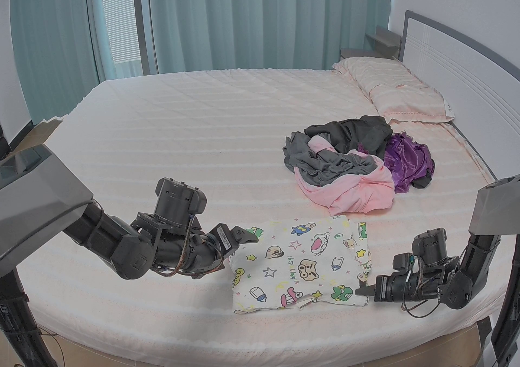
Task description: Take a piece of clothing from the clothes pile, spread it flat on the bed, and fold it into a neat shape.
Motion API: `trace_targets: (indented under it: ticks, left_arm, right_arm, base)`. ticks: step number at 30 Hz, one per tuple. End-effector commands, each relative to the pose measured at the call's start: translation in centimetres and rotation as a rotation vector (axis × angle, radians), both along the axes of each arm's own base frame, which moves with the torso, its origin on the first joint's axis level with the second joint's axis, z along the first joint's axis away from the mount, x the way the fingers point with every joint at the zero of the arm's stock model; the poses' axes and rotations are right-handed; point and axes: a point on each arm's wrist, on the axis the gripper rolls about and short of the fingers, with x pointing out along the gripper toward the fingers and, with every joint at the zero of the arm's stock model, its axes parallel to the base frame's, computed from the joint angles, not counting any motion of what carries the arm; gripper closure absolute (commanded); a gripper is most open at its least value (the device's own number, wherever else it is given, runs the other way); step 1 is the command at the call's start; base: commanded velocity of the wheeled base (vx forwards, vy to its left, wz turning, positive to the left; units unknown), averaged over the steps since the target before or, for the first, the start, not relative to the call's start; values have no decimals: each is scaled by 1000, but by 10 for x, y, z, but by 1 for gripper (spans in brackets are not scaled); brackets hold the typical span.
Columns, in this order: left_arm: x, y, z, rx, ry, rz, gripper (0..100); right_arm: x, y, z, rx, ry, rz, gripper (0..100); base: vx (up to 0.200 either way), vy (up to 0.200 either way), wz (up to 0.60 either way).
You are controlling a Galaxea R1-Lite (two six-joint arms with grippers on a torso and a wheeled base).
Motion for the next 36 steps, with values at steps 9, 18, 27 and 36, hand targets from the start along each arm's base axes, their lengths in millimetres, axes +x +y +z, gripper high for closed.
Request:
trace_targets:
  ticks: [9,18,27,36]
  left_arm:
    - [4,-18,-1,-68,-16,82,0]
    - [2,-40,-22,-126,-48,67,0]
    - [-1,-48,-51,-42,-19,64,0]
    - [-8,-56,-61,60,-37,42,0]
  right_arm:
    - [-6,-12,8,-70,36,27,100]
    - [-3,-12,11,-65,10,25,0]
    - [13,-18,33,-17,-106,-24,0]
    - [53,-2,60,104,-186,-104,0]
  base:
    - [0,0,0]
    - [0,0,0]
    - [0,0,0]
    - [0,0,0]
